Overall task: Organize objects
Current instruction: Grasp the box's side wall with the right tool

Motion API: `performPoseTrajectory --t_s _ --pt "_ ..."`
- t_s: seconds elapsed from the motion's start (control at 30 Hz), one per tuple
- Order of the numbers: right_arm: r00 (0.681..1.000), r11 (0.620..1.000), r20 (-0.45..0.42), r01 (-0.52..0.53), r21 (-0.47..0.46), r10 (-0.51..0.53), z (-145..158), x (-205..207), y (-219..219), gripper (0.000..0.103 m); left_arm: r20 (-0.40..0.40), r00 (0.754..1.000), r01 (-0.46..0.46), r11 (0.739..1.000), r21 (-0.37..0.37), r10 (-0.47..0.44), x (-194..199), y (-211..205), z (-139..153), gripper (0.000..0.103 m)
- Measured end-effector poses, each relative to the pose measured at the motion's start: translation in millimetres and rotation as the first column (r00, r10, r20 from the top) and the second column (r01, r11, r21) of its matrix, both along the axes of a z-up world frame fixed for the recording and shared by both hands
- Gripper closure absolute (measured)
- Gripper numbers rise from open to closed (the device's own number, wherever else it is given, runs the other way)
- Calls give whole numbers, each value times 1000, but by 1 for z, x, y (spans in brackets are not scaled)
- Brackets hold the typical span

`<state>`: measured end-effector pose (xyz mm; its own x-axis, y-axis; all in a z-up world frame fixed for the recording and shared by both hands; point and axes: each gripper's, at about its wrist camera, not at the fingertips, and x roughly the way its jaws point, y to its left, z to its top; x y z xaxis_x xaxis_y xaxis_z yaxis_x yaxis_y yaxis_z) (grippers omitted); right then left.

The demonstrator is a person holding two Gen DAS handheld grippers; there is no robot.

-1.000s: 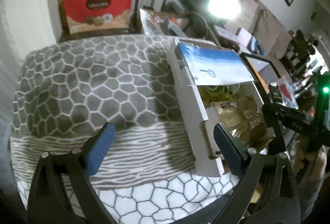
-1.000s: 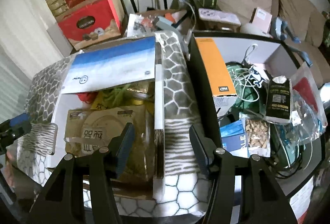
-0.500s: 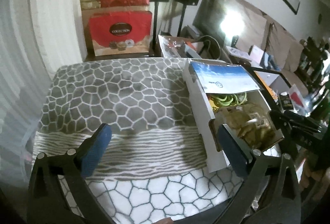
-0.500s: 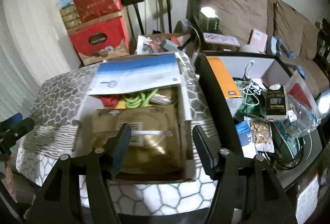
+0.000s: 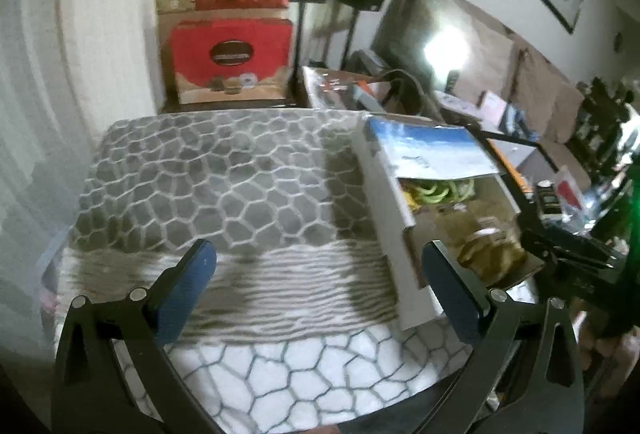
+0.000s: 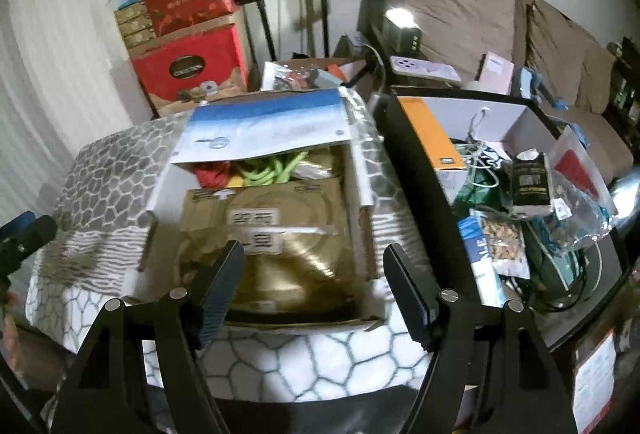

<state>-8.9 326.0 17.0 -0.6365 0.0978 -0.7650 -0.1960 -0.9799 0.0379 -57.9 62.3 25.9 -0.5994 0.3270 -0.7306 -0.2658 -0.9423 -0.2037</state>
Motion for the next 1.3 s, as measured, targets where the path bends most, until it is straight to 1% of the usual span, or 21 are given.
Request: performPoseTrajectory --t_s 0.1,0.17,0.23,0.3,0.33,0.37,0.43,0.5,0.57,0.63,0.73,0.77,0.8,0.83,0.9,0.93,1.07,1.1,1.2,1.3 --pt "1000 1000 26 8 -4 -8 -1 -9 13 31 57 997 46 998 36 -48 -17 11 -3 1" --pt "999 1000 42 15 -7 -14 -1 -16 22 36 89 993 71 996 49 -75 -29 22 -6 3" --pt "998 1000 58 23 -16 -22 -1 -25 32 42 102 989 98 994 56 -103 -36 34 -10 5" --pt "997 999 78 30 -28 -28 -4 -35 40 45 124 985 116 992 55 -123 -46 47 -16 10" --pt "996 999 87 39 -38 -35 -5 -40 45 49 141 981 123 991 57 -130 -51 53 -20 14" --pt "995 997 89 44 -56 -39 -7 -45 49 51 159 978 128 990 60 -136 -56 59 -25 17" --pt "995 995 90 46 -88 -38 -10 -54 56 53 188 971 135 989 63 -145 -65 71 -34 22" --pt "994 995 103 52 -88 -43 -13 -63 60 54 200 969 137 989 50 -144 -71 79 -40 28" --pt "991 995 123 56 -79 -46 -18 -72 63 57 216 967 134 990 34 -138 -77 87 -47 38" --pt "987 996 151 60 -72 -49 -25 -81 65 63 231 963 135 990 30 -139 -81 92 -52 44" --pt "983 994 177 59 -93 -42 -33 -90 68 67 242 960 137 990 32 -141 -86 97 -58 47" --pt "982 992 186 61 -109 -40 -36 -92 69 69 244 959 138 990 39 -143 -87 98 -60 50" --pt "981 990 192 61 -125 -36 -39 -93 70 74 249 957 143 989 43 -149 -88 99 -61 52" --pt "980 988 196 58 -145 -29 -41 -95 71 82 253 955 146 988 45 -153 -89 100 -62 54" --pt "982 980 190 46 -194 -8 -43 -96 70 90 259 951 156 986 59 -166 -89 101 -64 61" --pt "982 980 190 45 -193 -8 -43 -97 69 90 261 950 161 985 62 -172 -89 102 -64 63" --pt "982 985 191 43 -166 -11 -40 -97 64 90 253 954 153 987 48 -160 -87 103 -63 64" --pt "982 986 191 43 -163 -11 -40 -97 63 90 253 956 141 989 46 -148 -87 102 -63 64" --pt "982 989 187 14 -147 14 -37 -99 54 90 241 965 104 995 8 -103 -83 99 -59 64" --pt "981 992 188 -20 -123 43 -36 -105 42 90 231 970 78 997 19 -80 -78 87 -54 64"
